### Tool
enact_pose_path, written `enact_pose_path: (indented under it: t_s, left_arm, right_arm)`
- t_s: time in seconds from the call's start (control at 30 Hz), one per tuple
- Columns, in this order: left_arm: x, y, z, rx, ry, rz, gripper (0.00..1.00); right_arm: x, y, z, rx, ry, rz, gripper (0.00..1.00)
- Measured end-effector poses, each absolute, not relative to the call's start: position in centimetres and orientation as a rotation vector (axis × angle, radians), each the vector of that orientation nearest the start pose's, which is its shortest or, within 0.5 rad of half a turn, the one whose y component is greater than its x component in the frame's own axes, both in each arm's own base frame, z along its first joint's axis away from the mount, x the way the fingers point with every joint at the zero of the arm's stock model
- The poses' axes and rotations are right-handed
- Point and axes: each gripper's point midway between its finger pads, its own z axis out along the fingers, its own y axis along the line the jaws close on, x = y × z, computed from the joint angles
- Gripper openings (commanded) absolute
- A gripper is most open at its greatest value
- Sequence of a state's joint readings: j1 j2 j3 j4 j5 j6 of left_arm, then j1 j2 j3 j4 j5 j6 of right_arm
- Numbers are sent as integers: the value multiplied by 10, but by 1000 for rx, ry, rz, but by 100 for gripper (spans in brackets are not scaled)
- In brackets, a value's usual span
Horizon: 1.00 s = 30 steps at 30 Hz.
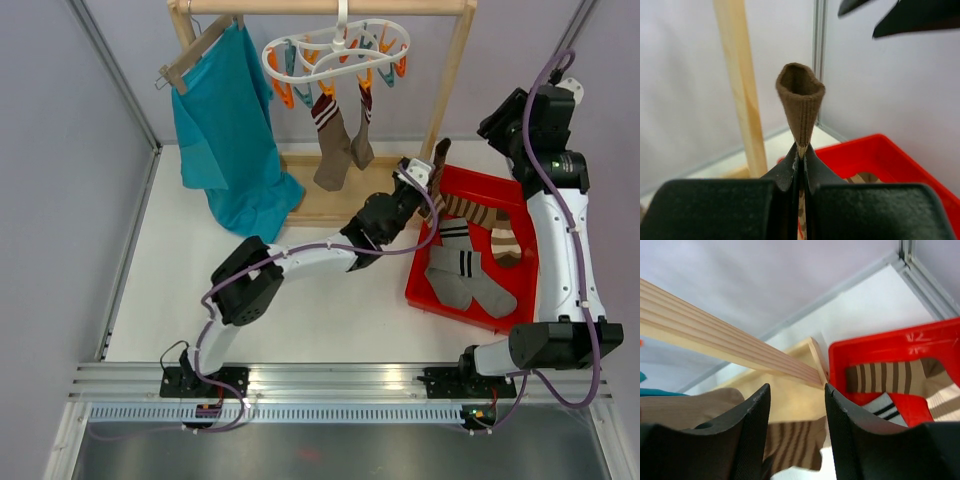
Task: Clip the socks to the hanger
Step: Pick up the sock from the bin, then open the clamp at the hanger.
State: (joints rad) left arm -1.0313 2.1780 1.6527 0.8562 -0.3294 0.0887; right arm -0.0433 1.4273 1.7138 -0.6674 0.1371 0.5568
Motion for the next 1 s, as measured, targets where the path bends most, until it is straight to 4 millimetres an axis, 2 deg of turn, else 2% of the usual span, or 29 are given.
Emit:
enact_pose_path:
  t_s: [0.07,0.23,0.37,0.43,0.53,0.67,0.73,0.87,1.0]
  left_arm:
    - [380,-513,327,412,1175,-607,2]
    - [358,-463,408,390,1075,-604,2]
    - [343,-428,440,376,1046,-597,2]
    - [338,-412,446,373,1047,-588,2]
    - [334,-395,441,386,1072,-567,2]
    - [329,-383,428,416,1112,-540,2]
    - [326,-377,421,434,1137,-529,2]
    - [318,-364,415,447,1160,-519,2]
    - [313,-351,410,449,1172,-509,2]
  right_arm:
    - [419,-21,394,647,1799,212,55]
    - [416,-14,420,579,1757,245,55]
    - [414,-1,432,478,1748,298,56]
    - [413,10,440,415,1734,332,56]
    - [413,39,451,299,1714,382,56]
    - [409,107,459,96,1701,473,55]
    - [410,129,462,27,1681,504,56]
    - [424,141,465,-24,1630,497,56]
    - [450,148,452,-57,1628,473,57]
